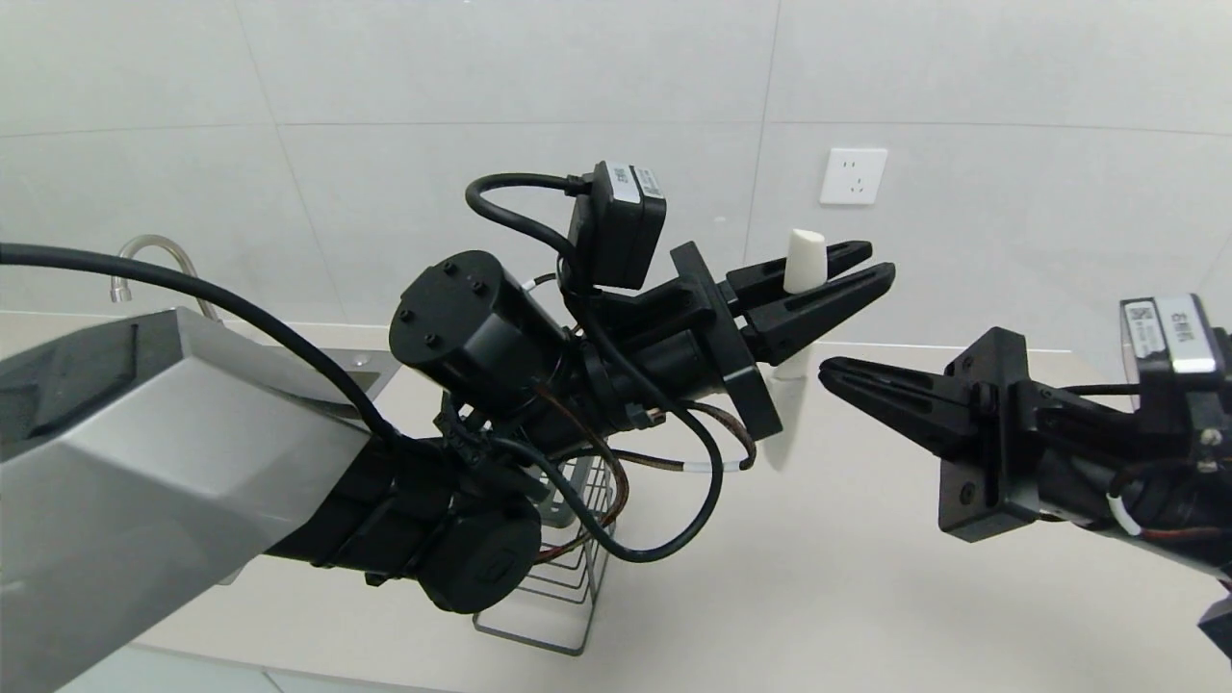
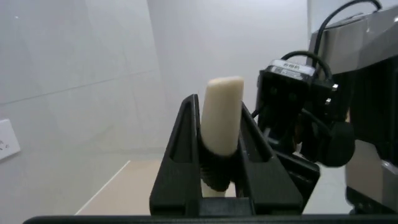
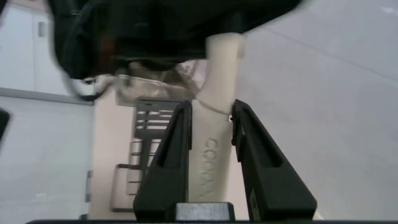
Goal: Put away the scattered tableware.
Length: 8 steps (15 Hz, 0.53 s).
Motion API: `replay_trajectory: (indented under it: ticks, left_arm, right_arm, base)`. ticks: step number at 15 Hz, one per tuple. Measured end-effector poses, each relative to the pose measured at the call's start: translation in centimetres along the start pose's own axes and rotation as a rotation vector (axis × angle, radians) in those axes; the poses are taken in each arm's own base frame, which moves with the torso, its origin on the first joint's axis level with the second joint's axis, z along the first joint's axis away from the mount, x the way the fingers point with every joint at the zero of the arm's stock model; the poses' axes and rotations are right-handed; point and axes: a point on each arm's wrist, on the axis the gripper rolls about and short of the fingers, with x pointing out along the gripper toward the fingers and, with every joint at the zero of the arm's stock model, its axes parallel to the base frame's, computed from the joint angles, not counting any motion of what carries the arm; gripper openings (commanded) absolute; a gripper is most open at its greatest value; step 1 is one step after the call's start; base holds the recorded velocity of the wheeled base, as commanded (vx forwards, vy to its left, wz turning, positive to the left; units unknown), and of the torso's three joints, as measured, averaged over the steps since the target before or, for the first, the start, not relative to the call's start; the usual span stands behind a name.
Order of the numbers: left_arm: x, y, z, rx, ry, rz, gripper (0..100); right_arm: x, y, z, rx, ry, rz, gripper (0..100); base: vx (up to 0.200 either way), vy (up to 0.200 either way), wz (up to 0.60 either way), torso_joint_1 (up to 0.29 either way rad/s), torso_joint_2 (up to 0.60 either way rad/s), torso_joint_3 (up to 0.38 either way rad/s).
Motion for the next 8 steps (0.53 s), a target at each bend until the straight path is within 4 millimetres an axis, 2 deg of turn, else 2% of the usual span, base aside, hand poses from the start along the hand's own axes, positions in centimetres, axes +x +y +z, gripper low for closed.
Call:
replay_trajectory:
  ticks: [4, 8]
  left_arm:
    - [0.1, 0.0, -0.1, -0.005, 0.004, -0.001, 0]
    - [-0.9, 1.2, 0.7, 0.017, 0.005, 0.063, 0]
  right_arm:
    - [0.1, -0.7, 0.6, -0.019, -0.014, -0.061, 0]
    - [-0.5, -1.3, 0.9, -0.023, -0.012, -0.101, 0]
  base:
    - [0.000, 0.000, 0.00, 0.000, 0.00, 0.000]
    - [0.000, 0.000, 0.00, 0.000, 0.00, 0.000]
